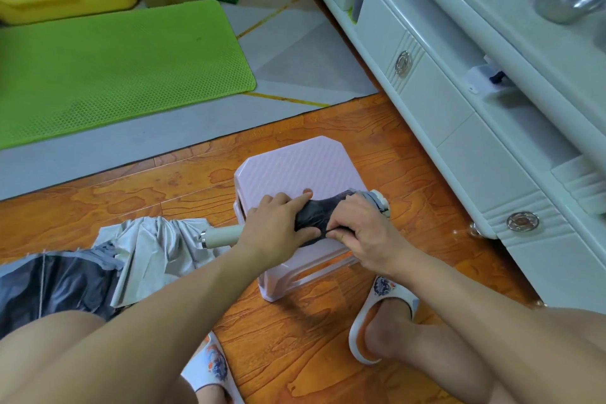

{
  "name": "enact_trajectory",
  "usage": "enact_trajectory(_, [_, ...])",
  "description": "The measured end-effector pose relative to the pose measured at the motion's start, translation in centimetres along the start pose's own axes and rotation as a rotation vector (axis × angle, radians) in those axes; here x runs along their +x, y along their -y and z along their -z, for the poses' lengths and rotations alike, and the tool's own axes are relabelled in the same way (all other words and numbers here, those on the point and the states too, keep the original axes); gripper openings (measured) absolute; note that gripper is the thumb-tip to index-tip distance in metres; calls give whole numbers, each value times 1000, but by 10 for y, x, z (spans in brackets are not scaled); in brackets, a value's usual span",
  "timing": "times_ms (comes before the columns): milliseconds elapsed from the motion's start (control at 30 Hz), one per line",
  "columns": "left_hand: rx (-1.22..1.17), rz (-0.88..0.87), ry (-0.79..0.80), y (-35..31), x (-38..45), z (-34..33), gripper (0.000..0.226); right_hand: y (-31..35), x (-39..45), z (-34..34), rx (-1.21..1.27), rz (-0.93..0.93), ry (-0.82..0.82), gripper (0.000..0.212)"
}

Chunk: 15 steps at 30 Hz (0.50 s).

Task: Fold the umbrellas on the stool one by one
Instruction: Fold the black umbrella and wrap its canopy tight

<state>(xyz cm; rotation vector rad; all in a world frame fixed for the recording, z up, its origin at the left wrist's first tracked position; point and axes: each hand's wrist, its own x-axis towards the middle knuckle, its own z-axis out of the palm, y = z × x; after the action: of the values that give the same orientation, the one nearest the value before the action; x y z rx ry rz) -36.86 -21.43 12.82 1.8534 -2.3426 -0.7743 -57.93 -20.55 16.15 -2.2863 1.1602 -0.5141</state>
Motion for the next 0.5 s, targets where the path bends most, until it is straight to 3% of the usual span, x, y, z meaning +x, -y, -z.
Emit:
enact_trajectory(167, [-1, 57, -107, -10, -4, -3, 51, 28, -24, -4, -209, 275, -23, 18])
enact_trajectory(267, [63, 19, -164, -18, -13, -11, 40, 25, -23, 2, -264, 335, -2, 18])
enact_trajectory(500, [79, -4, -187, -18, -21, -16, 43, -4, 7, 11, -42, -82, -35, 10])
